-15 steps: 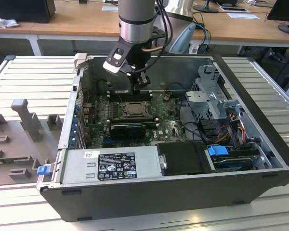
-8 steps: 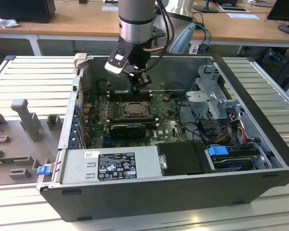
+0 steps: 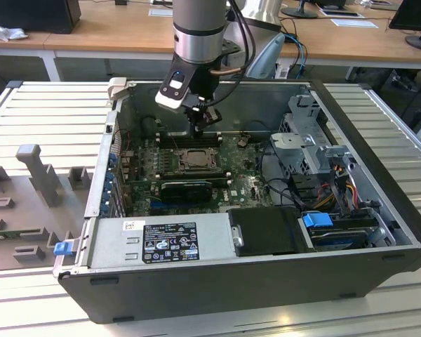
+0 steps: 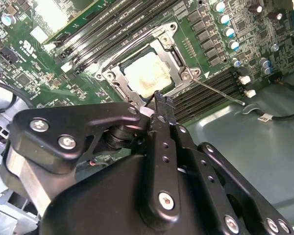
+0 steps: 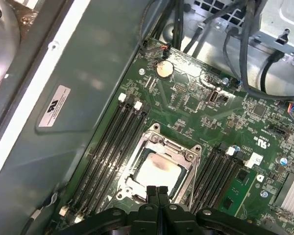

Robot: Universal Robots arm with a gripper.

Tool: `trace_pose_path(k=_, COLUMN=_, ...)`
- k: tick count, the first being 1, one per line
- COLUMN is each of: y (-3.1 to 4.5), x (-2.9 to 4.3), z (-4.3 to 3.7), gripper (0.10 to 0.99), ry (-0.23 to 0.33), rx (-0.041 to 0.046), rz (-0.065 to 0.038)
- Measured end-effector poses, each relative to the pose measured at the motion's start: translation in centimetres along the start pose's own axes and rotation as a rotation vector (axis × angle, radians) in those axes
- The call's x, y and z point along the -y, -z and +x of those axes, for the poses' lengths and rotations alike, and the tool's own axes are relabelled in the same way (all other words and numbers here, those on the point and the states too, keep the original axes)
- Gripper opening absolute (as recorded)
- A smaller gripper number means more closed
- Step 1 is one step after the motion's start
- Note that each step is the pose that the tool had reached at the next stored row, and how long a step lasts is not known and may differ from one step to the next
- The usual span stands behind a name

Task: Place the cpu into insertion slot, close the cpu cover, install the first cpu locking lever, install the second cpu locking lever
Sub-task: 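Install the first cpu locking lever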

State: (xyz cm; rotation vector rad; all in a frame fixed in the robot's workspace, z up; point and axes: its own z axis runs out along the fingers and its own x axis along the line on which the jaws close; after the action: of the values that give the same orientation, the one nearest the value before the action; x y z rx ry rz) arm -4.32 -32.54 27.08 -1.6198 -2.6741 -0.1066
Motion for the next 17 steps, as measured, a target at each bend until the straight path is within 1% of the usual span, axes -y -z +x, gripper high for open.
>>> trace_pose_path(k=1, y=0.0, x=0.0, z=0.0, gripper=0.106, ry=0.018, rx=-0.0009, rz=0.001)
trace_pose_path(k=4, y=0.0, x=0.0, z=0.0, gripper=0.106, ry=0.039, rx=-0.002, rz=0.002)
trace_pose_path(k=8, y=0.01, x=0.0, z=0.0, gripper=0.106, ry=0.101, rx=-0.0052, rz=0.005)
trace_pose_path(k=10, y=0.0, x=0.0, z=0.0, gripper=0.106, ry=0.118, rx=-0.006, rz=0.006)
trace_pose_path(k=11, y=0.0, x=0.0, z=0.0, gripper=0.106, ry=0.133, rx=-0.0068, rz=0.006)
trace_pose_path(k=13, y=0.0, x=0.0, z=0.0, gripper=0.106, ry=0.183, rx=-0.0094, rz=0.009)
trace_pose_path(k=17, y=0.0, x=0.0, z=0.0, gripper=0.106, ry=0.244, rx=-0.0126, rz=0.011)
